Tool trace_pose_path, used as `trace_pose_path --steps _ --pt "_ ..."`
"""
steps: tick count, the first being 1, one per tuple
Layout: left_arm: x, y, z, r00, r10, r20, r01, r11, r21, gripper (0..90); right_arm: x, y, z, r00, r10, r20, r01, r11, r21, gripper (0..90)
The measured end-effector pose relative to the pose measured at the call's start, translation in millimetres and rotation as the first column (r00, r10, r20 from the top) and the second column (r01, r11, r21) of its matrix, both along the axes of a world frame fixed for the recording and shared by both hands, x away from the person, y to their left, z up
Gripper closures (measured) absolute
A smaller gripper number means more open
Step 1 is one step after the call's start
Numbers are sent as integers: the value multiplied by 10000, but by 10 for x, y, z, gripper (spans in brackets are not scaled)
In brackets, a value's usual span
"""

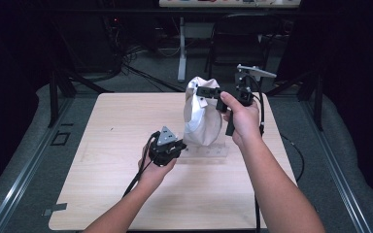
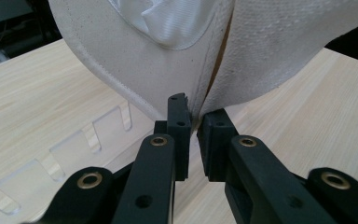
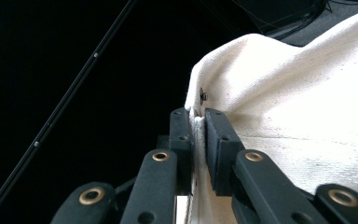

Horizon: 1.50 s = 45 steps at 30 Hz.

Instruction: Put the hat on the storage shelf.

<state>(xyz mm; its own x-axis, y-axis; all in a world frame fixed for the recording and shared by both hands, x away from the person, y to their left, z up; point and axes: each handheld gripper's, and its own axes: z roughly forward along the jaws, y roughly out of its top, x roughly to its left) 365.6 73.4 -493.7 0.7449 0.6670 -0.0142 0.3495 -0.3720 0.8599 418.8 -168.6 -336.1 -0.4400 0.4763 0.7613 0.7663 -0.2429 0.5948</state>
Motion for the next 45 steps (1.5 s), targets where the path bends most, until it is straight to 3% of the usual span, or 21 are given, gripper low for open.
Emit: trace_pose_path --steps 18,28,45 --pt "-48 24 -104 9998 168 -54 -167 9998 47 846 22 74 -77 9998 106 -145 -107 9999 -42 825" --pt "-73 56 -192 9994 311 -153 -313 9994 -138 847 24 134 -113 9994 287 -171 -289 9995 -140 824" --pt "-90 65 -257 9986 494 -212 -492 9987 123 854 26 144 -218 9988 354 -349 -356 9993 -67 825"
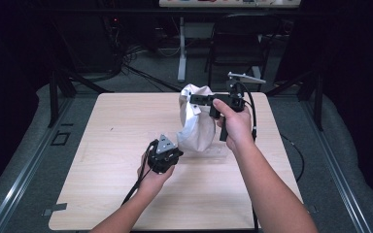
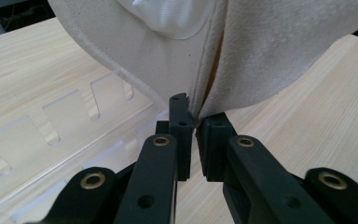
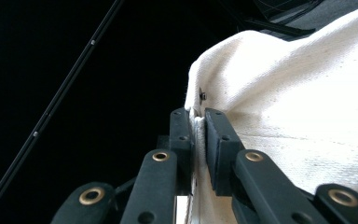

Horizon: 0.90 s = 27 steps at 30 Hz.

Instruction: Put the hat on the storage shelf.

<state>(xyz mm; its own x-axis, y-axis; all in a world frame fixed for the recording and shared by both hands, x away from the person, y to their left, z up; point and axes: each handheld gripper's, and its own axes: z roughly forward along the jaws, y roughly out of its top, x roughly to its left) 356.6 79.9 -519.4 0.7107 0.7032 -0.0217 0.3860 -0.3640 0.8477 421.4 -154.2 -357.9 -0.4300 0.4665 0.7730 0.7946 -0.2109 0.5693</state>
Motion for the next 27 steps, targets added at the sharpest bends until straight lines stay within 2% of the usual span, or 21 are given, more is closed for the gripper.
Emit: trace_pose_path --steps 10,15,17,19,24,25,27 --pt "1 46 -59 9995 183 -239 -190 9994 -305 856 14 -14 -92 9999 -56 -125 57 10000 51 825" --pt "0 43 -71 9992 219 -332 -226 9995 -202 858 17 -9 -139 9998 -42 -183 44 9999 116 825" --pt "7 44 -86 9983 251 -532 -263 9994 -218 859 19 -10 -155 9998 -77 -209 79 9999 92 825" --pt "7 46 -104 9977 311 -600 -324 9993 -203 859 24 -14 -175 9996 -116 -246 114 9999 -60 825" --pt "3 39 -145 9973 324 -662 -337 9993 -175 860 33 -24 -249 9993 -124 -356 121 9999 -81 825" --pt "21 17 -179 9954 336 -895 -317 9993 220 860 37 -27 -273 9991 -156 -402 152 9998 -108 825" --pt "21 26 -212 9955 350 -885 -342 9994 106 860 39 -31 -312 9987 -269 -428 251 9987 -433 825"
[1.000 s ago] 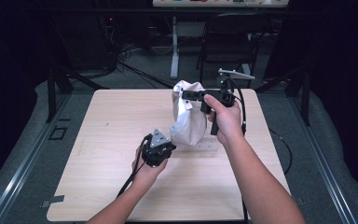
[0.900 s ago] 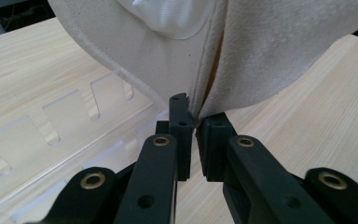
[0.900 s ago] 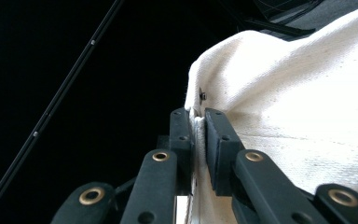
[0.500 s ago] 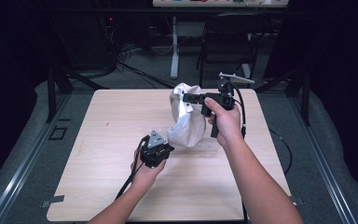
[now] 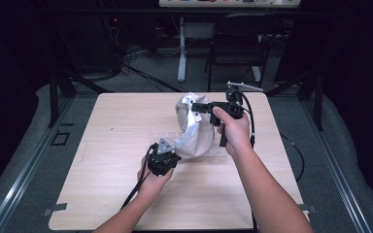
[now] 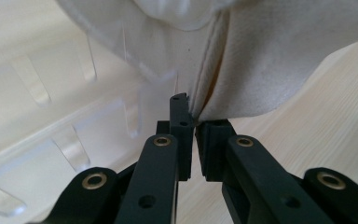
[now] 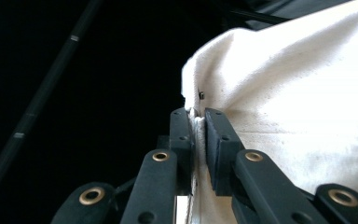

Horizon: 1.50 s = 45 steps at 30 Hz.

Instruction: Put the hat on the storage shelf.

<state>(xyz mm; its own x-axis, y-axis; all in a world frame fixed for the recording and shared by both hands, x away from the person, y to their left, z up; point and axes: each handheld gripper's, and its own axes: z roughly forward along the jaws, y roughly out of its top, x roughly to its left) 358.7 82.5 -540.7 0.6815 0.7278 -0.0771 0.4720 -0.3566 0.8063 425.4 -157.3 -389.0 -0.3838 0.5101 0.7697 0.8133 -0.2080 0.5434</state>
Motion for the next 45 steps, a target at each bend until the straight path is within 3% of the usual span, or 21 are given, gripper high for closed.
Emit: trace_pose_path --steps 6,8,15,21,27,33,39,42,45 --pt "-15 12 -16 9999 119 82 -118 9998 -166 853 -16 -49 -54 10000 -26 -62 27 9998 175 823" --pt "-19 17 -13 9999 96 -79 -99 9992 -386 830 -32 -60 -58 10000 -67 -12 67 9999 142 822" --pt "-107 80 21 9998 -83 195 90 9994 -349 680 -137 -139 -13 9990 -111 444 131 9989 -447 760" --pt "-165 207 49 9997 -43 256 58 9984 -567 574 -278 -237 47 9957 -191 902 254 9973 -694 723" --pt "-232 358 74 9996 -174 233 186 9986 -492 552 -426 -325 40 9940 -103 1093 204 9956 -910 704" --pt "-290 521 83 9998 -118 187 127 9987 -488 539 -578 -436 -47 9904 -211 1367 413 9883 -1469 680" --pt "-321 646 21 10000 -45 44 48 9984 -556 537 -764 -569 -236 9861 -370 1620 723 9733 -2177 656" --pt "-306 681 -6 9998 154 -87 -159 9974 -707 534 -848 -624 -354 9845 -472 1687 864 9685 -2334 652" --pt "-301 702 -24 9998 192 -56 -196 9976 -668 528 -918 -676 -475 9855 -511 1619 873 9705 -2249 648"
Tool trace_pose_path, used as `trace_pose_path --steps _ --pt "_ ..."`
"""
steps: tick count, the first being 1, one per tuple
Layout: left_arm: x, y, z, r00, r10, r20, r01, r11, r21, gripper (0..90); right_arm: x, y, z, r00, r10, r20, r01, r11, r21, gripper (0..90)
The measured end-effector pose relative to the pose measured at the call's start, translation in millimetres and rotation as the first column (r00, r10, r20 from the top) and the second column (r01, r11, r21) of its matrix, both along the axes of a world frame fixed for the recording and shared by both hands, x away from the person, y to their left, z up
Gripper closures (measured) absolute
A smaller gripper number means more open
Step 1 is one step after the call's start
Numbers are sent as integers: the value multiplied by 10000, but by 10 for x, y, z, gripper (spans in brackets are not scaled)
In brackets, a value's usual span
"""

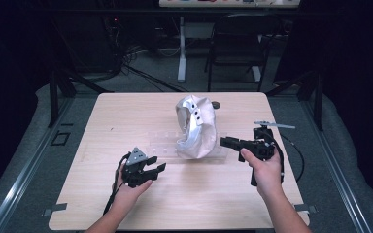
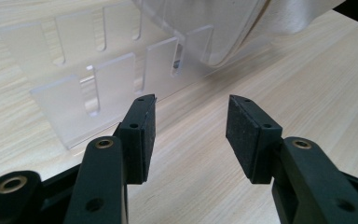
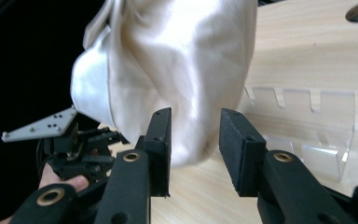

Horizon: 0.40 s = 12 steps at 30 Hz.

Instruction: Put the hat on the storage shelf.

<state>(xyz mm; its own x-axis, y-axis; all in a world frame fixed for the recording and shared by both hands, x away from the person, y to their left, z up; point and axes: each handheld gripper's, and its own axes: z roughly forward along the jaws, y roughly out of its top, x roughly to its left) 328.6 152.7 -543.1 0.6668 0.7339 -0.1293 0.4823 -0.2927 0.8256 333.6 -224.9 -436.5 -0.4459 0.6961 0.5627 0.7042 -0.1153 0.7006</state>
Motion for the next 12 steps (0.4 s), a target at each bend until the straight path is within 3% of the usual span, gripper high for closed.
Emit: trace_pose_path --steps 8,12 --pt "1 5 -39 9999 103 -3 -103 9999 68 510 -181 -125 -255 9989 -409 240 421 9978 -517 638" --pt "-17 -29 -37 9996 248 112 -251 9994 233 497 -285 -184 -373 9950 -707 699 769 9930 -899 628"
